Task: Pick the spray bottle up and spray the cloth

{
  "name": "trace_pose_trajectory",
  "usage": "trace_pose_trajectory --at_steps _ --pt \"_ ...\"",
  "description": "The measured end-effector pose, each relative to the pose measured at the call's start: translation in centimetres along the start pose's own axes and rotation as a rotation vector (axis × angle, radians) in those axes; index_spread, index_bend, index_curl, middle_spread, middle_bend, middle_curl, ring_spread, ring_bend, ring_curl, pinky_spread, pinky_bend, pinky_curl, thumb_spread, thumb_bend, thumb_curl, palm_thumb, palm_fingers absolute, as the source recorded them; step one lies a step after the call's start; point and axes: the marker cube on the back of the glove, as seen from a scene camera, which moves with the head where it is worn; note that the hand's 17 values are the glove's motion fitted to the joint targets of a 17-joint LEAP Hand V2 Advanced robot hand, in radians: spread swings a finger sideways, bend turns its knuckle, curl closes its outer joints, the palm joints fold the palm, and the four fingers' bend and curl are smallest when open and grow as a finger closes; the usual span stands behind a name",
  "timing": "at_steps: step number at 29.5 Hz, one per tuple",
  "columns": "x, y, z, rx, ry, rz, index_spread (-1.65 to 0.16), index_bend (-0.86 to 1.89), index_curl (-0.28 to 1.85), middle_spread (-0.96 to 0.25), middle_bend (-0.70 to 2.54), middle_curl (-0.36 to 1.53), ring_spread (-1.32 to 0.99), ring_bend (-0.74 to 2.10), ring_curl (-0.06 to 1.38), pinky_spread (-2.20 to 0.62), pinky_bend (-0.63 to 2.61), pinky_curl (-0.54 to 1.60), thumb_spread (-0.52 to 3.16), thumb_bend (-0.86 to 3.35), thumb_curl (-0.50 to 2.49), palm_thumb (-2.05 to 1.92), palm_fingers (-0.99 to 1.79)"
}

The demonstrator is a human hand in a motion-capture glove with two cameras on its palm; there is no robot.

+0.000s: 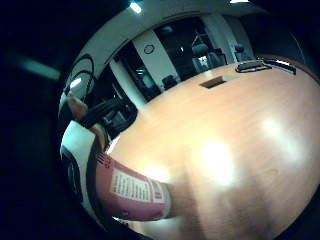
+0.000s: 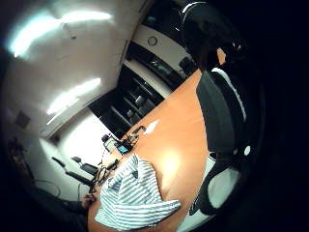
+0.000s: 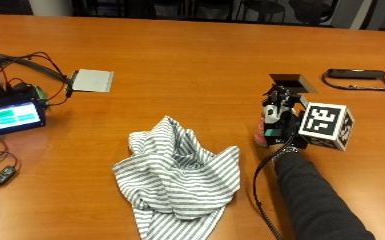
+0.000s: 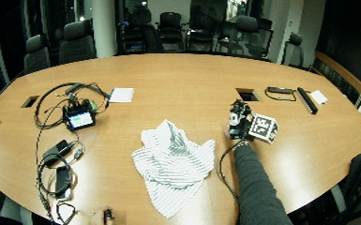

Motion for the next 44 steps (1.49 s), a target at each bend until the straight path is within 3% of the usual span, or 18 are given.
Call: trace_pose_trajectory --at_steps 9,17,26,37,44 --pt "-3.4 -1.6 -1.2 -0.25 0.004 -0.145 -0.29 0.17 0.38 -0.24 0.49 0.49 -0.21 0.61 0.45 -0.32 0.54 0.4 1.58 0.15 0.26 0.69 1.34" --pt "-12.3 -0.9 -1.2 -0.695 0.064 -0.379 -0.29 0.18 0.42 -0.23 0.51 0.5 -0.2 0.64 0.46 -0.31 0.52 0.4 1.59 0.16 0.25 0.7 1.36" --pt "-17.3 2.0 -0.8 -1.16 0.273 -0.487 -0.29 0.19 0.45 -0.22 0.52 0.5 -0.19 0.66 0.46 -0.31 0.52 0.39 1.58 0.17 0.24 0.71 1.37" --pt "-15.3 8.6 2.0 -1.567 0.664 -0.52 -0.29 0.19 0.47 -0.22 0.52 0.5 -0.19 0.67 0.46 -0.31 0.52 0.39 1.58 0.18 0.23 0.72 1.36" --pt "-12.5 12.0 2.8 -1.71 0.803 -0.522 -0.29 0.18 0.48 -0.23 0.53 0.5 -0.19 0.67 0.46 -0.31 0.52 0.4 1.58 0.18 0.23 0.73 1.36"
